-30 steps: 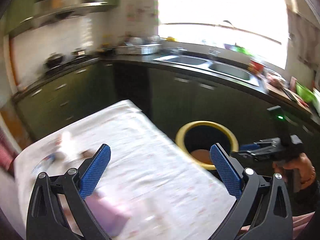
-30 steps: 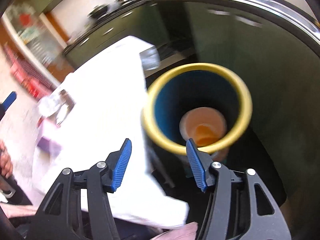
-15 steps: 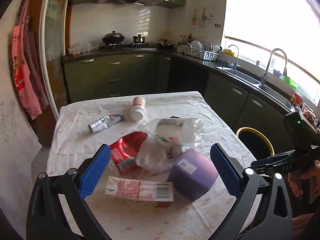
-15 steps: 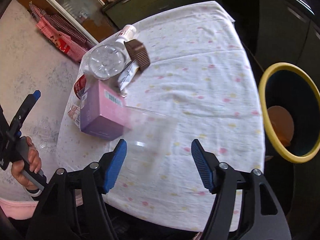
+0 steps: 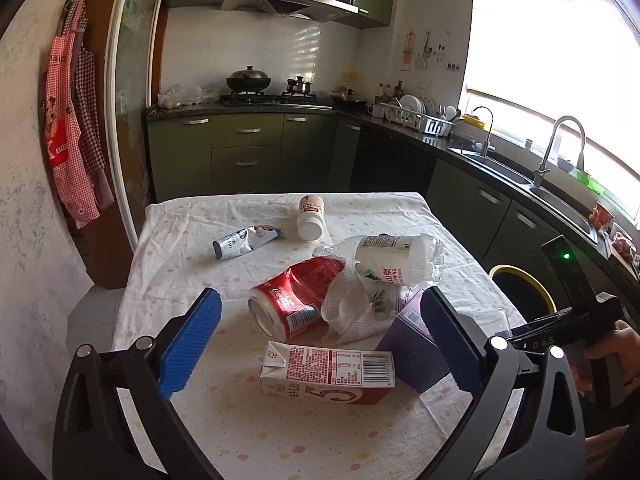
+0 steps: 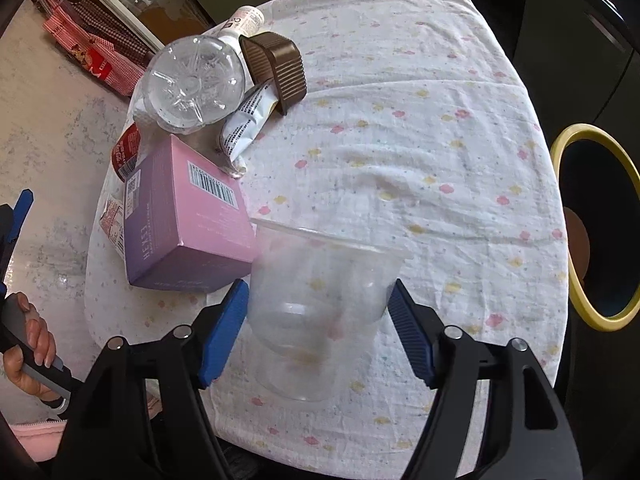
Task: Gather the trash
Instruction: 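Grasp the clear plastic cup with the right gripper, then carry the plastic cup over the yellow bin and release it with the right gripper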
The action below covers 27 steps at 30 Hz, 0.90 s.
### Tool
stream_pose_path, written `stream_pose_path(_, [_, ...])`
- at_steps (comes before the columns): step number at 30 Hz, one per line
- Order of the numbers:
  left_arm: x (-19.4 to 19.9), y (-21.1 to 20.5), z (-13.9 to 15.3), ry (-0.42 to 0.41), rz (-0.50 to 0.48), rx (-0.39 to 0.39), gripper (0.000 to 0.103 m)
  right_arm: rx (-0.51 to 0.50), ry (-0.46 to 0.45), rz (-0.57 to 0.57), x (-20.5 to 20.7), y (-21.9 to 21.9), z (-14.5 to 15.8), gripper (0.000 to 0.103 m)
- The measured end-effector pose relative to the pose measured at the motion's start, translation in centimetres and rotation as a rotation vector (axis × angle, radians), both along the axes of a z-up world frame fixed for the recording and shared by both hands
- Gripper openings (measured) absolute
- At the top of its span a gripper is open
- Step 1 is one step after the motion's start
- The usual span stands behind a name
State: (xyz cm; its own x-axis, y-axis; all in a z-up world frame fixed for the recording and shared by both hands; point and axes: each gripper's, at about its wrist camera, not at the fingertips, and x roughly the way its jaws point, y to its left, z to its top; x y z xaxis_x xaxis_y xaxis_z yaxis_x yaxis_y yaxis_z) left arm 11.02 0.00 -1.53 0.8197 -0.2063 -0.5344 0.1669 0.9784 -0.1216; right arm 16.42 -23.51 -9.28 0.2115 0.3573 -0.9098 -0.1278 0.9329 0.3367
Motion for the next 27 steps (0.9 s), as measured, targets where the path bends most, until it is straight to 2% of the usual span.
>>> stream_pose_path(2, [0.0, 0.1, -0.1, 0.003, 0.002, 0.000, 0.098, -0.006, 0.010, 0.005, 0.2, 0.2, -0.5, 0.067])
stream_pose_path(5, [0.1, 0.1, -0.2, 0.006, 0.004, 0.001, 0.098, -0.005, 0.013, 0.016, 0.0, 0.3, -0.7, 0.060])
stream_pose_path(9, [0.2, -0.1, -0.4, 0.014, 0.002, 0.003, 0.098, -0.004, -0.014, 0.017, -0.4, 0.0, -0.2, 0.058])
stream_pose_path(16, [0.3, -1.2, -0.5, 0.019, -0.015, 0.020, 0.098, -0.006, -0.118, -0.011, -2.5, -2.8, 2.4, 0.058])
stream_pose_path(22, [0.5, -2.6, -0.7, 0.032, -0.031, 0.040, 0.098, -0.041, -0.201, -0.162, -2.5, -9.2, 4.4, 0.059])
stream_pose_path(27, [0.9, -3.9, -1.0, 0.043, -0.047, 0.059, 0.098, -0.135, -0.221, -0.314, -1.1, -16.4, 3.8, 0.059])
